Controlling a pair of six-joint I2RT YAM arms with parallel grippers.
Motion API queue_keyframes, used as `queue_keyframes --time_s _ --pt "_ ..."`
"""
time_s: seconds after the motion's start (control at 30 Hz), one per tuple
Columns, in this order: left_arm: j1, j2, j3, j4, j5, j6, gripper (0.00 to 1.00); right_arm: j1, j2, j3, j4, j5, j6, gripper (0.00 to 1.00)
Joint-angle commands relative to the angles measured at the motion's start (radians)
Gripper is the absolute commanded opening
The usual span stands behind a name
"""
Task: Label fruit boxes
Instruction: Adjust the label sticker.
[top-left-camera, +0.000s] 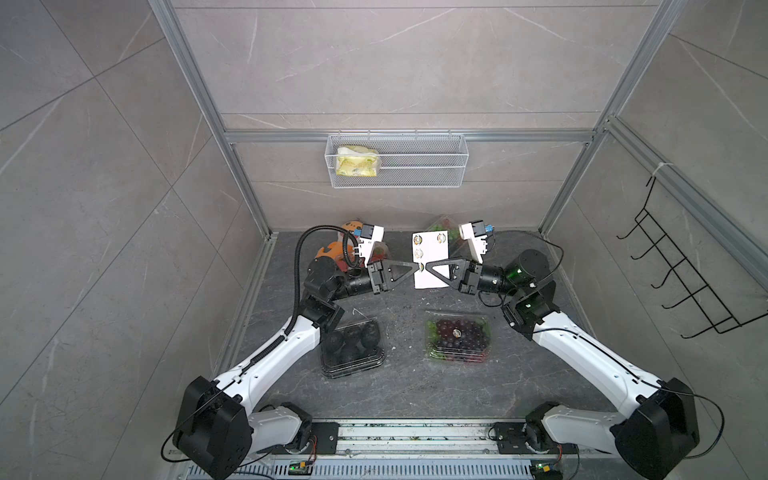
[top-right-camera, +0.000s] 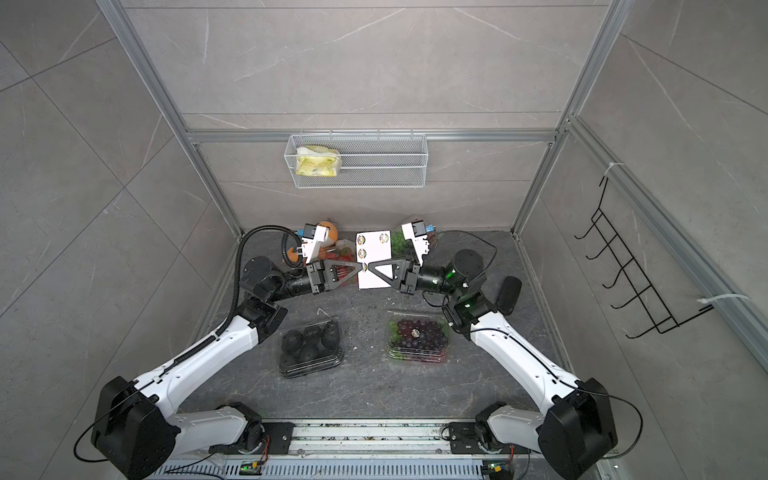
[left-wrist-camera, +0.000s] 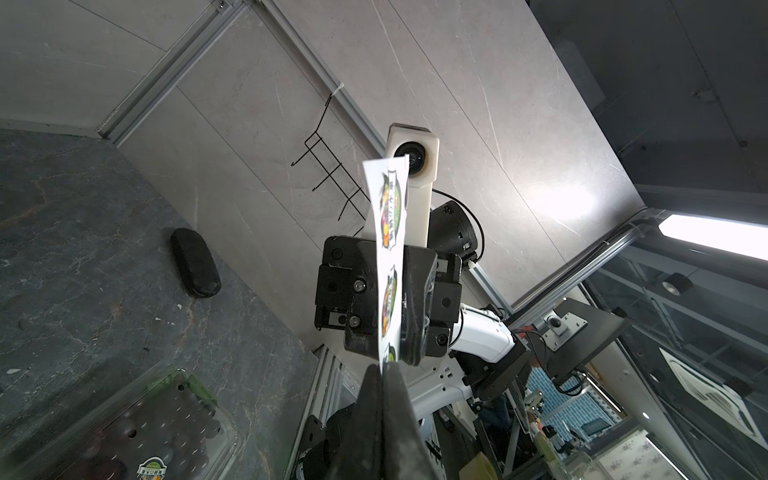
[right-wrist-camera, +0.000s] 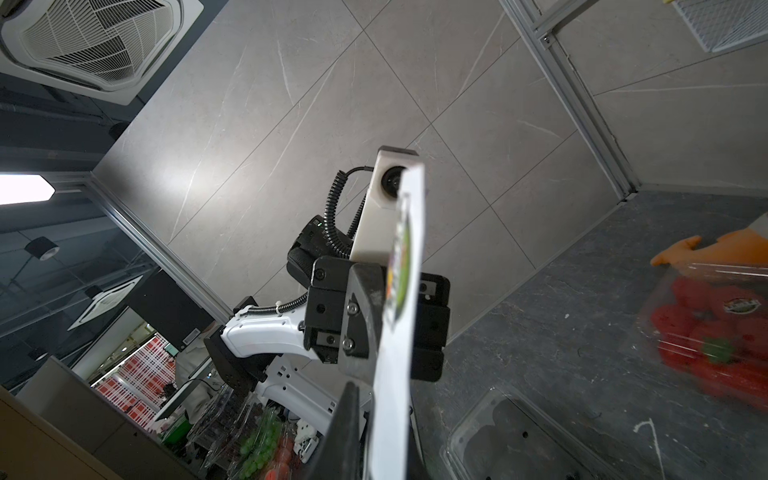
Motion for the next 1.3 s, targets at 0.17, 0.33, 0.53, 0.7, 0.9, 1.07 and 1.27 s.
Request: queue_keyframes --time_s 0.17,0.33,0.53,0.7,0.9,1.07,1.27 --pt "0.003 -0.017 0.036 0.053 0.028 0.001 0.0 -0.001 0.011 0.013 0.054 -0.027 0.029 0.04" --pt "0.003 -0.009 0.034 0.06 0.03 -0.003 0.0 -0.001 0.021 0.009 0.123 -0.035 0.074 0.01" --pt "0.011 -0.017 0.03 0.041 0.027 0.011 0.0 -0.002 0.016 0.001 0.167 -0.044 0.113 0.07" --pt "0.018 -0.024 0.024 0.041 0.026 0.008 0.0 -0.002 0.001 -0.005 0.132 -0.039 0.095 0.19" --pt "0.022 -0.024 0.03 0.05 0.027 0.002 0.0 -0.002 0.005 -0.004 0.118 -0.042 0.096 0.16" --pt "0.021 -0.016 0.031 0.068 0.033 -0.01 0.0 -0.002 0.029 0.007 0.114 -0.045 0.096 0.14" --pt "0.02 -0.018 0.03 0.076 0.037 -0.015 0.0 -0.002 0.044 0.013 0.117 -0.045 0.096 0.13"
